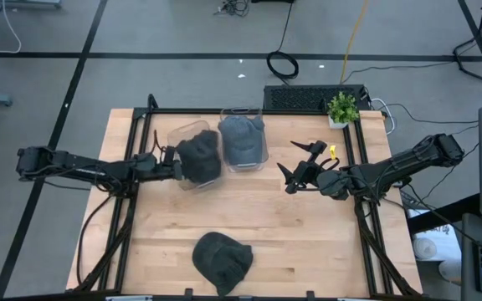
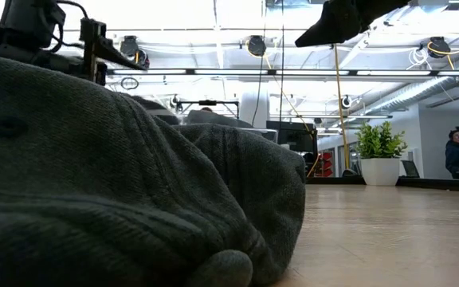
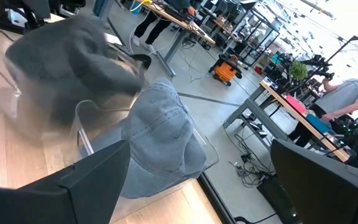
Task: Pick & Place hat
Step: Put the top black cap into the left transparent bin
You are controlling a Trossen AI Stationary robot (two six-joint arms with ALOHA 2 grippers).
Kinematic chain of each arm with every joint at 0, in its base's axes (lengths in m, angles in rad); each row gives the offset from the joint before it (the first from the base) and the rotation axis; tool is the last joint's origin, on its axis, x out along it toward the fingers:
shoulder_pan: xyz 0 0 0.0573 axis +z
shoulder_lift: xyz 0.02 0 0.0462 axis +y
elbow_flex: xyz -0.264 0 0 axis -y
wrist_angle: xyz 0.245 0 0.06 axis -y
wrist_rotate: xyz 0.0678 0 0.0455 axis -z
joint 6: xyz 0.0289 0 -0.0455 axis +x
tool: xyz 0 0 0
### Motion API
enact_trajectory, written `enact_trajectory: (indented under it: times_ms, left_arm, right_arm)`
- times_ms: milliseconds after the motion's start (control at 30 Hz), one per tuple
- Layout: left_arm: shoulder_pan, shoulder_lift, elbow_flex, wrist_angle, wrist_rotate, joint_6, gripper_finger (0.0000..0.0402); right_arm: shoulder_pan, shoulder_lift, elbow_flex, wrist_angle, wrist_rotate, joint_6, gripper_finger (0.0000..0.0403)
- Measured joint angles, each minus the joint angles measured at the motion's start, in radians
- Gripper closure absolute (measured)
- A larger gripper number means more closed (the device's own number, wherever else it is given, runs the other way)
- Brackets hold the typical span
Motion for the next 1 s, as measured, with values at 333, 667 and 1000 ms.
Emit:
enact_trajectory:
  times_ms: [333, 667, 1000]
  left_arm:
    - [0.046, 0.001, 0.089, -0.385, 0.019, -0.098, 0.0055]
    - [0.041, 0.002, 0.466, -0.960, -0.028, 0.017, 0.0055]
    - [0.038, 0.002, 0.613, -1.443, -0.082, -0.115, 0.0055]
  right_arm:
    - [0.000, 0.000, 0.000, 0.001, -0.003, -0.001, 0.0023]
    - [0.000, 0.000, 0.000, 0.001, -0.030, -0.003, 0.0023]
    - [0.000, 0.000, 0.000, 0.000, -0.026, -0.003, 0.0023]
